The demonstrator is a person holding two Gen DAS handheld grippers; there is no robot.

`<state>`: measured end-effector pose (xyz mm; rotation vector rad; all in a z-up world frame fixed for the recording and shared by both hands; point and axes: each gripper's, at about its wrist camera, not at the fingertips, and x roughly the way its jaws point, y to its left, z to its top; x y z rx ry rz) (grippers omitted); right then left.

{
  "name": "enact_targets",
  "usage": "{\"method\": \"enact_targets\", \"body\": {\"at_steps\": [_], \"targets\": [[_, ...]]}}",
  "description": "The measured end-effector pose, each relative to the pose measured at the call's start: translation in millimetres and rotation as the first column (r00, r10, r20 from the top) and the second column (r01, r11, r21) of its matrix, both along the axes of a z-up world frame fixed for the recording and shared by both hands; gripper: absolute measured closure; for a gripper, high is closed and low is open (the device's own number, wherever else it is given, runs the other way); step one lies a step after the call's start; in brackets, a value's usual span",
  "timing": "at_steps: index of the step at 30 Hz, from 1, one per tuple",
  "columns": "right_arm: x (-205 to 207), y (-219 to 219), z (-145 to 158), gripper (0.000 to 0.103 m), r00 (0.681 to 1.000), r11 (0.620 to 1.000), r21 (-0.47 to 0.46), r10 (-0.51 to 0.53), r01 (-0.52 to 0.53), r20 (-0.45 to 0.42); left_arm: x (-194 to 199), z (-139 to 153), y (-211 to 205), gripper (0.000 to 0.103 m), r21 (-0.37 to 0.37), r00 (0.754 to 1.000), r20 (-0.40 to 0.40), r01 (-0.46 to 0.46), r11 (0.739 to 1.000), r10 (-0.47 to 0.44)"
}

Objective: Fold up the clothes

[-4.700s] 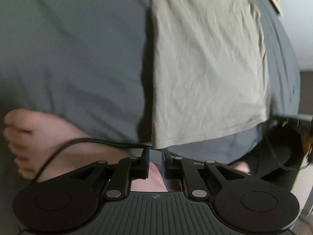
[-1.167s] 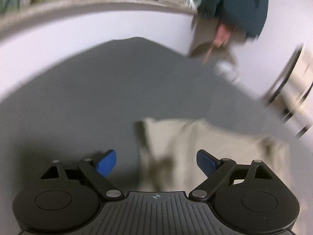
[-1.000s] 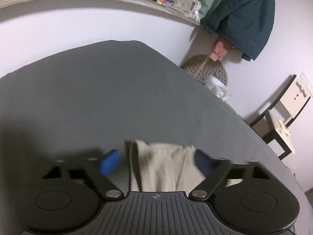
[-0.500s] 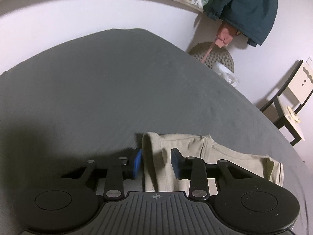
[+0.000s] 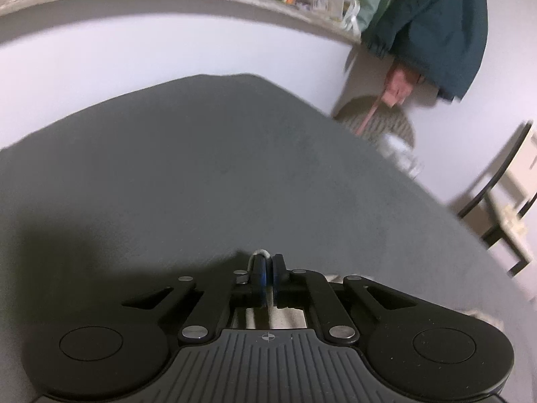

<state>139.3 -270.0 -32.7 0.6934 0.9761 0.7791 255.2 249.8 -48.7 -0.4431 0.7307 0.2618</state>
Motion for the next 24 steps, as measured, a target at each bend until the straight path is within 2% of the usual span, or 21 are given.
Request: {"method": "enact_targets", "body": {"at_steps": [2, 9, 12, 15, 18, 22, 24], "targets": [[1, 0, -1, 0.045, 1.0, 1.0, 0.002, 0.001, -0.001, -0.004, 1, -5, 0, 0.099, 0.0, 1.0, -0.001, 0.004, 1.0, -0.004], [2, -1, -3, 0.045, 1.0, 1.0, 0.015, -0.006, 0.006, -0.018, -6, -1, 12, 0.097, -0.081, 1.0, -0.001, 0.013, 0.997, -0.013], [1, 0, -2, 0.045, 1.0, 1.0, 0.017, -0.007, 0.008, -0.02, -16, 8, 8, 0.097, -0.097, 0.998, 0.056, 0.031, 0.995, -0.025], [1, 0, -2, 0.045, 1.0, 1.0, 0.012, -0.012, 0.012, -0.021, -17, 18, -2, 0.096, -0.119, 0.989, 0.125, 0.089, 0.989, -0.074], [1, 1, -2, 0.045, 1.0, 1.0, 0.01, -0.009, 0.009, -0.02, -11, 24, -14, 0.095, -0.118, 0.989, 0.121, 0.099, 0.988, -0.085], [0, 0, -2, 0.045, 1.0, 1.0, 0.013, -0.011, 0.011, -0.024, -12, 31, -18, 0.095, -0.048, 0.997, 0.079, -0.008, 0.999, 0.012], [1, 0, -2, 0.044, 1.0, 1.0, 0.018, -0.012, 0.013, -0.027, -8, 30, -19, 0.095, -0.064, 0.997, 0.075, 0.034, 0.997, -0.029]]}}
